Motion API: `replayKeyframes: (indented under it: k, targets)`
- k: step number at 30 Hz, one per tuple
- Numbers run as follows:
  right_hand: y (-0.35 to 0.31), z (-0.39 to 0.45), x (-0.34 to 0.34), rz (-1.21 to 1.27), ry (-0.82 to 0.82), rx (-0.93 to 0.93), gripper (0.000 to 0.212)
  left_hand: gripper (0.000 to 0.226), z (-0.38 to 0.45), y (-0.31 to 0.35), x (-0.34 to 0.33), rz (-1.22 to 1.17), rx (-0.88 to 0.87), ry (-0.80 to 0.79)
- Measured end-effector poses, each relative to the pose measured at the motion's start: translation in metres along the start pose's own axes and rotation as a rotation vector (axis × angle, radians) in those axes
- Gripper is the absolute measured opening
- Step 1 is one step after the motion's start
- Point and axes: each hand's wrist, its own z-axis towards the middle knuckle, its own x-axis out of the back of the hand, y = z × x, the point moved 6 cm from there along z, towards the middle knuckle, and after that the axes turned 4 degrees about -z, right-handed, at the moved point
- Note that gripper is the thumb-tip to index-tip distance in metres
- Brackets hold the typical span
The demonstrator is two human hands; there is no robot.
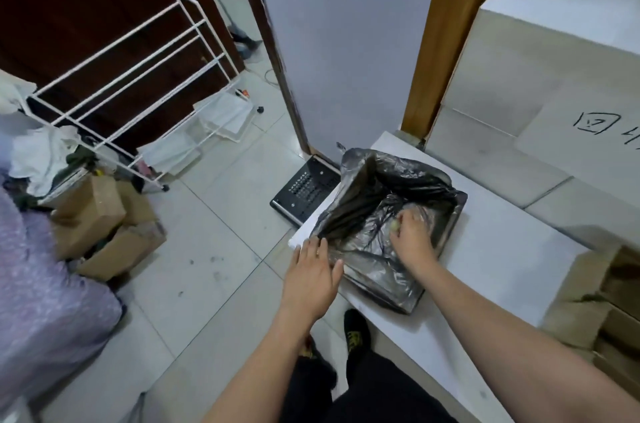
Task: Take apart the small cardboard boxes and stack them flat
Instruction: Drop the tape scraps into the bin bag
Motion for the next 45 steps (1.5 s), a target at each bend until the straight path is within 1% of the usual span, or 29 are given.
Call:
replayKeyframes:
  k: [4, 7, 9, 12, 15, 20, 24, 27, 29, 31, 33, 35, 38, 40, 42, 45]
  targets:
    - [-0.001, 0.019, -0.019, -0.106, -0.02, -0.028, 0.016, 0.07, 0.016, -0.01, -0.008, 0.036, -0.044, -0.068]
    - [-0.001, 0.029, -0.03, -0.282, -0.08, -0.042, 0.026, 0.068, 0.033, -0.017, 0.001, 0.047, -0.077, -0.077]
    - [0.003, 0.034, -0.035, -0.376, -0.116, -0.079, 0.028, 0.066, 0.045, -0.021, 0.011, 0.053, -0.107, -0.06]
    - [0.008, 0.035, -0.042, -0.425, -0.139, -0.14, 0.033, 0.063, 0.059, -0.031, 0.024, 0.086, -0.14, -0.041]
    - [0.009, 0.037, -0.047, -0.466, -0.155, -0.167, 0.037, 0.063, 0.07, -0.039, 0.026, 0.094, -0.139, -0.068]
    - [0.007, 0.038, -0.049, -0.435, -0.198, -0.19, 0.039, 0.063, 0.071, -0.041, 0.022, 0.089, -0.129, -0.093]
    - [0.007, 0.037, -0.04, -0.362, -0.188, -0.183, 0.039, 0.064, 0.071, -0.037, 0.023, 0.082, -0.126, -0.08]
    - [0.006, 0.031, -0.036, -0.375, -0.256, -0.173, 0.04, 0.064, 0.071, -0.033, 0.024, 0.073, -0.106, -0.077]
    - [0.004, 0.026, -0.035, -0.392, -0.3, -0.162, 0.045, 0.063, 0.071, -0.028, 0.026, 0.061, -0.096, -0.06]
    - [0.004, 0.021, -0.033, -0.381, -0.322, -0.151, 0.05, 0.063, 0.069, -0.02, 0.024, 0.056, -0.096, -0.055]
    - [0.001, 0.016, -0.031, -0.361, -0.329, -0.143, 0.049, 0.065, 0.066, -0.013, 0.02, 0.048, -0.099, -0.057]
    - [-0.002, 0.007, -0.027, -0.327, -0.323, -0.146, 0.048, 0.066, 0.061, -0.006, 0.016, 0.048, -0.099, -0.08]
    - [-0.007, -0.008, -0.018, -0.341, -0.273, -0.102, 0.061, 0.066, 0.058, -0.001, 0.011, 0.076, -0.097, -0.109]
    - [-0.011, -0.02, -0.006, -0.361, -0.209, -0.064, 0.069, 0.066, 0.058, 0.006, 0.011, 0.093, -0.11, -0.113]
    - [-0.013, -0.034, 0.007, -0.364, -0.153, -0.049, 0.073, 0.066, 0.059, 0.015, 0.014, 0.111, -0.131, -0.106]
    - [-0.013, -0.055, 0.025, -0.375, -0.113, -0.064, 0.076, 0.065, 0.062, 0.035, 0.018, 0.114, -0.181, -0.11]
